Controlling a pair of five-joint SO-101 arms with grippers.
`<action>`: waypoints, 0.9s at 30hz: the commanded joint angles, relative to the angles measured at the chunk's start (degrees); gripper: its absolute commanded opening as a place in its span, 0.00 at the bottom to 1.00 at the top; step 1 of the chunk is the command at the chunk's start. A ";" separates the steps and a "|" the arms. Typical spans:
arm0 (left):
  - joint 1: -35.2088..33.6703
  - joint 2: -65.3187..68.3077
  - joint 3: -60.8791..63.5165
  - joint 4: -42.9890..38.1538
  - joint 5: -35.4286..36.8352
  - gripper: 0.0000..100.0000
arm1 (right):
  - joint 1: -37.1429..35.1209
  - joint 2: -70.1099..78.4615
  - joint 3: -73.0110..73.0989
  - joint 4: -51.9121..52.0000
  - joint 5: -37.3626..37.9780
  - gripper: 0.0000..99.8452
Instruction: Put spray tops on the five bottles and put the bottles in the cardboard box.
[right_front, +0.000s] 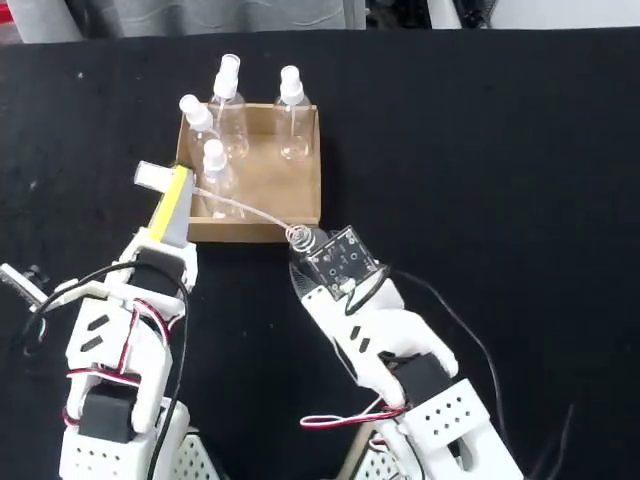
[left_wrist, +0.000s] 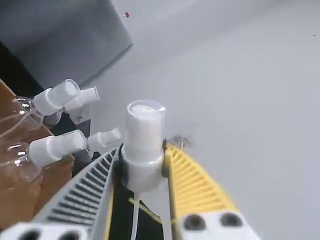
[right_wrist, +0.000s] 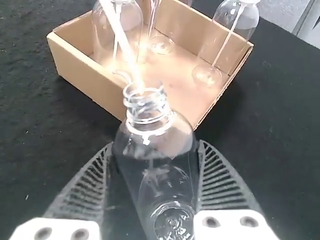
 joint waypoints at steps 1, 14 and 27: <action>0.75 -0.53 0.48 -0.88 -0.70 0.03 | -0.88 -1.89 -0.31 -1.41 0.18 0.10; 0.75 -0.35 1.36 -0.88 -0.79 0.03 | -0.88 -1.89 0.31 -1.67 0.18 0.10; 8.57 -0.35 5.76 -1.23 -10.20 0.03 | -0.88 -1.89 0.31 -1.67 0.09 0.10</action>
